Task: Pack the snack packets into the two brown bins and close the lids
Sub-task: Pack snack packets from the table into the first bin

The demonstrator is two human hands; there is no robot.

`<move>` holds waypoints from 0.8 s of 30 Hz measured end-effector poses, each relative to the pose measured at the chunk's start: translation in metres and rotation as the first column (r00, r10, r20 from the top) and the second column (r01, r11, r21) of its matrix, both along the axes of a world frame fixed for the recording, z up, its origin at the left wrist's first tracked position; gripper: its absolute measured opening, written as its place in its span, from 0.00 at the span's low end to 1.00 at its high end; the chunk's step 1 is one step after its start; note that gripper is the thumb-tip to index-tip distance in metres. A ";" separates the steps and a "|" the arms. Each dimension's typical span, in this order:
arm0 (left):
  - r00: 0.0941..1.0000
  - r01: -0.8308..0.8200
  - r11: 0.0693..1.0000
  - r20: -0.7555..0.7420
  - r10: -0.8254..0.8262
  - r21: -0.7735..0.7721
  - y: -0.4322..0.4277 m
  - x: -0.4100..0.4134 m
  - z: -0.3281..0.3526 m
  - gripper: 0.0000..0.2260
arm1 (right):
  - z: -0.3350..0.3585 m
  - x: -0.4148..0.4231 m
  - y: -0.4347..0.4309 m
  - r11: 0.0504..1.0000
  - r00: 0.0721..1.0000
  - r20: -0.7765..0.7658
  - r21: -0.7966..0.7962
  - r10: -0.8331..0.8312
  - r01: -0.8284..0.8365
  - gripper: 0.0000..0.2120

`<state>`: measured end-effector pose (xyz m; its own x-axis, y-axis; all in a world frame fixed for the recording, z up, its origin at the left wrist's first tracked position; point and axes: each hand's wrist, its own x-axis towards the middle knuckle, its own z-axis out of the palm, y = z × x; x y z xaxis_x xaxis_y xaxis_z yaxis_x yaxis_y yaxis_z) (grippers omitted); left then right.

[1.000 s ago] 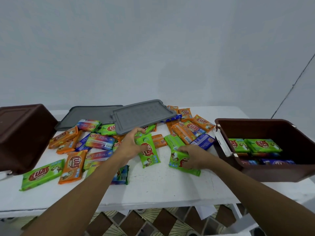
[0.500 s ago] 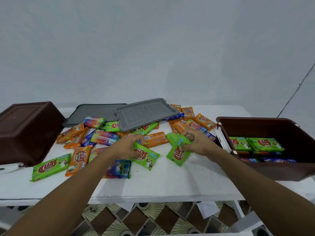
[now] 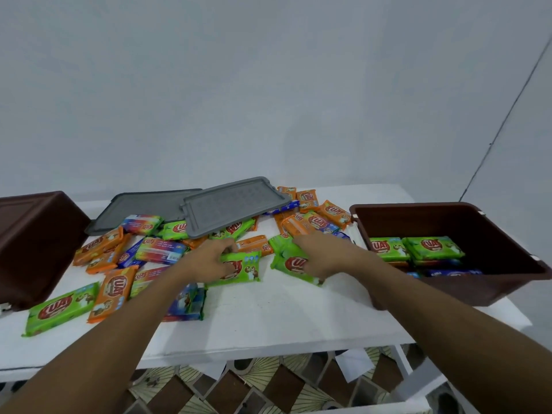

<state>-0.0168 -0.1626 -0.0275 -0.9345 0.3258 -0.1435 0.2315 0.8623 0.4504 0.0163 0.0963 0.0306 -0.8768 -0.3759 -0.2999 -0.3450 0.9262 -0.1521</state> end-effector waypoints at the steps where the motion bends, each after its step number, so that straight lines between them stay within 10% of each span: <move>1: 1.000 0.002 1.000 -0.010 -0.001 0.029 0.007 -0.001 0.004 0.06 | 0.014 0.002 0.007 0.996 0.999 0.023 -0.082 -0.028 0.029 0.29; 9: 0.991 -0.088 0.910 -0.052 0.120 0.406 0.102 -0.011 0.044 0.17 | 0.074 -0.008 0.126 0.696 0.921 0.194 -0.607 -0.339 0.384 0.21; 17: 0.998 0.050 0.880 0.007 -0.060 0.472 0.218 -0.006 0.086 0.29 | 0.043 -0.022 0.261 0.953 0.964 0.026 -0.147 -0.265 0.266 0.35; 24: 0.917 0.234 0.949 -0.276 -0.287 -0.211 0.318 -0.016 0.067 0.28 | -0.005 -0.040 0.311 0.989 0.987 -0.121 0.118 0.107 -0.093 0.31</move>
<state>-0.0332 0.1555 0.0395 -0.8273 0.5591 0.0551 0.5592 0.8100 0.1765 -0.0234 0.4073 0.0258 -0.8700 -0.4341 -0.2337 -0.4467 0.8947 0.0012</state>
